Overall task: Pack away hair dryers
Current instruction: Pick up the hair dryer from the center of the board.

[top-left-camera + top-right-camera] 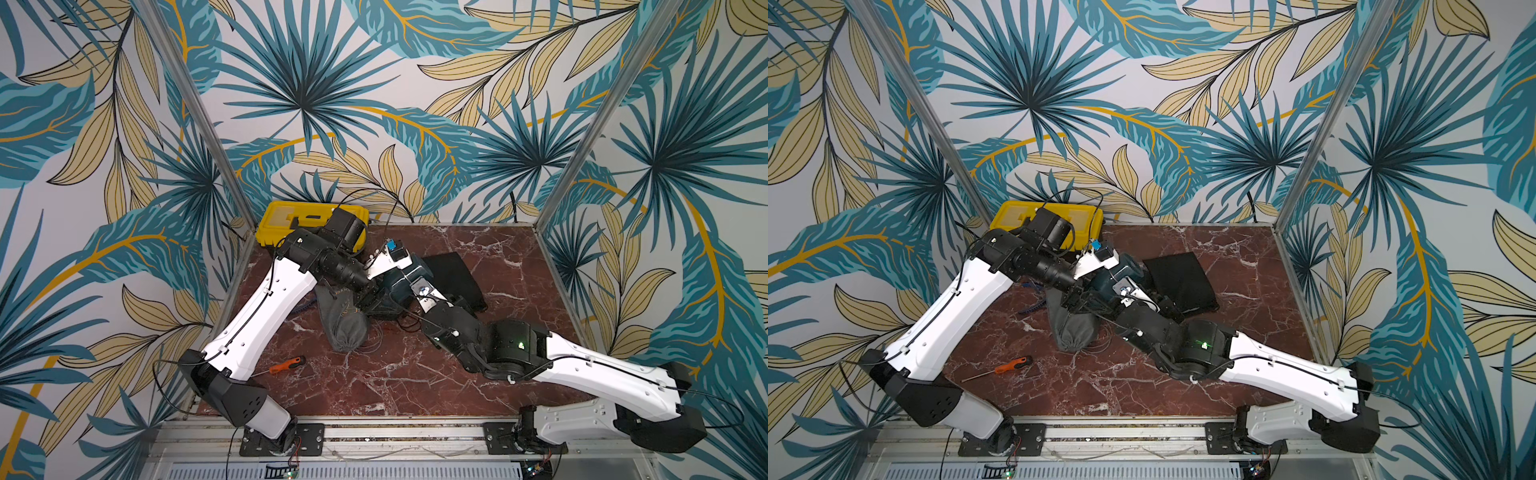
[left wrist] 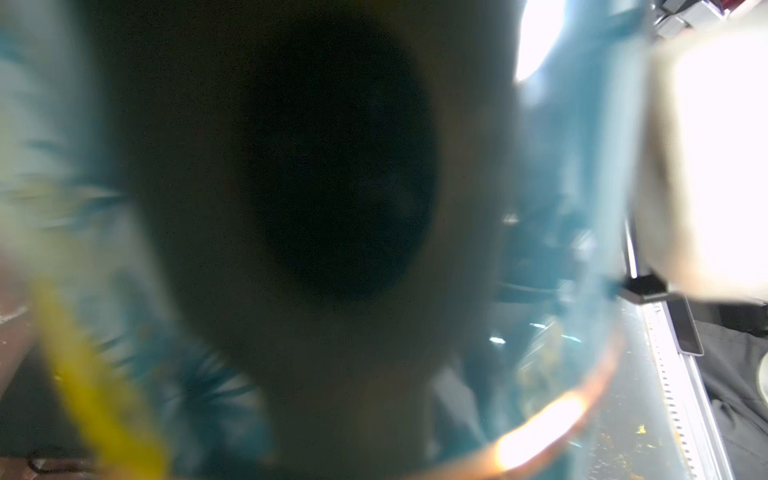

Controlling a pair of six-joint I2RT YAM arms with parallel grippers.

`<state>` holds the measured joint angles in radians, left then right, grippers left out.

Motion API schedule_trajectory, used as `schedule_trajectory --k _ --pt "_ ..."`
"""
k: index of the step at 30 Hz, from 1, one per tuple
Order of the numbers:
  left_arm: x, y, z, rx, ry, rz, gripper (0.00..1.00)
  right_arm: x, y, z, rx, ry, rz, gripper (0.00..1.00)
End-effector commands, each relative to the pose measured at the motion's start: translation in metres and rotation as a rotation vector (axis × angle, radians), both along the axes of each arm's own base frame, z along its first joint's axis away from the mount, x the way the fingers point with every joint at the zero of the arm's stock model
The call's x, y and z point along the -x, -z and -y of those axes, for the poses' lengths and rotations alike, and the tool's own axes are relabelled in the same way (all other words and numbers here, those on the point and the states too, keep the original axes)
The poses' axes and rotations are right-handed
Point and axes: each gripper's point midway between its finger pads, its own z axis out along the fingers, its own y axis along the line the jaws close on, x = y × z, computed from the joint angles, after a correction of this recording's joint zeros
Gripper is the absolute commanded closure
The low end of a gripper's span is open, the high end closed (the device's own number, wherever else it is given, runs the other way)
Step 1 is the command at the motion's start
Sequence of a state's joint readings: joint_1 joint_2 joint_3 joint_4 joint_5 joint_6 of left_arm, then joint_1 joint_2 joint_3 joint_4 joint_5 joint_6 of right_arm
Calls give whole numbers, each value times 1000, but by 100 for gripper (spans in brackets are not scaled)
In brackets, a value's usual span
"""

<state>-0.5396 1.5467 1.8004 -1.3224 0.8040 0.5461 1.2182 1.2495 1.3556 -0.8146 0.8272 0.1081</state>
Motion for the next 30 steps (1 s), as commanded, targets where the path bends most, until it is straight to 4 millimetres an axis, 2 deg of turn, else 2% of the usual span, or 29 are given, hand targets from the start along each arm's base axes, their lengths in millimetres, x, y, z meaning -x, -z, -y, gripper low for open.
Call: schedule_trajectory --k 1,4,8,9,10,13,16,24,27,30 --pt "8 4 3 -13 36 -21 52 -4 -35 -17 -151 -1 63 100" --pt "9 7 2 -25 37 -33 70 -4 -36 -18 -157 -6 63 100" --pt "4 9 0 -52 10 -26 100 -4 -36 -20 -146 -6 60 100" --pt "2 11 -1 -66 -1 -26 100 -4 -35 -19 -142 -5 58 99" --pt "0 14 -2 -81 -10 -21 100 -4 -34 -18 -137 -1 56 93" --pt "-2 16 -4 -93 -19 -19 100 -3 -30 -13 -126 13 44 65" --pt "2 10 -3 -63 -9 -29 100 1 -28 -3 -128 25 26 44" --pt "9 -8 1 22 19 -57 100 27 -24 32 -266 -6 -137 22" --pt "14 -24 2 73 41 -65 100 38 -17 50 -381 -18 -235 20" --pt "23 -38 2 119 80 -73 100 52 -19 59 -558 -86 -330 16"
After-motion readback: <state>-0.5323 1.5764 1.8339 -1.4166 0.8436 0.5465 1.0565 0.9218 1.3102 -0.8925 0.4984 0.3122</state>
